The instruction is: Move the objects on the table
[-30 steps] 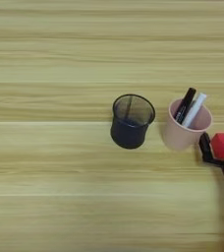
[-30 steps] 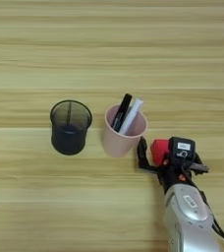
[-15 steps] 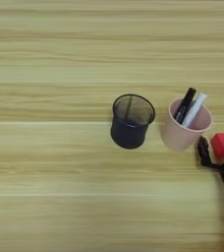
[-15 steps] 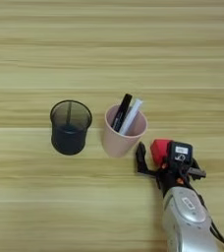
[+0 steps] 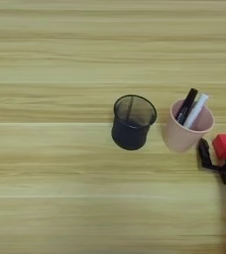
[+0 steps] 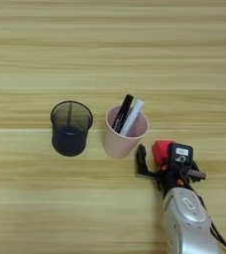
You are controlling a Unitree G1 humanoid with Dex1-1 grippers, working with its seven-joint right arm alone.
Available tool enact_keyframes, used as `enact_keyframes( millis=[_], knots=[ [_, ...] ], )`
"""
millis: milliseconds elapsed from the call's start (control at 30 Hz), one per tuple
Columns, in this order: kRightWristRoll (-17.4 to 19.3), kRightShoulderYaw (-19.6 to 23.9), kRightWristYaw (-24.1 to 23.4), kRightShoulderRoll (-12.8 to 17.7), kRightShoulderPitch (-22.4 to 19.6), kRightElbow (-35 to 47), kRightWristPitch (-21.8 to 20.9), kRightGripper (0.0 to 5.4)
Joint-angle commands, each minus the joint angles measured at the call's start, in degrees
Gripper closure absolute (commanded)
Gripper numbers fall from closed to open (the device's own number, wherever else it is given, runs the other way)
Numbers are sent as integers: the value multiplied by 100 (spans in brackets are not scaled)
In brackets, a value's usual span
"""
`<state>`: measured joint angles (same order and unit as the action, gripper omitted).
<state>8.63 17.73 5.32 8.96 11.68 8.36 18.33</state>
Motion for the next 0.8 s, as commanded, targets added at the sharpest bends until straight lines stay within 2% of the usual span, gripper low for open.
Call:
enact_keyframes(
  millis=[33, 467, 800],
  knots=[
    [27, 45, -20, 108, -164, 92, -58, 6],
    [67, 35, -7, 112, -168, 32, -65, 154],
    [77, 25, -5, 103, -168, 8, -95, 294]
  ],
)
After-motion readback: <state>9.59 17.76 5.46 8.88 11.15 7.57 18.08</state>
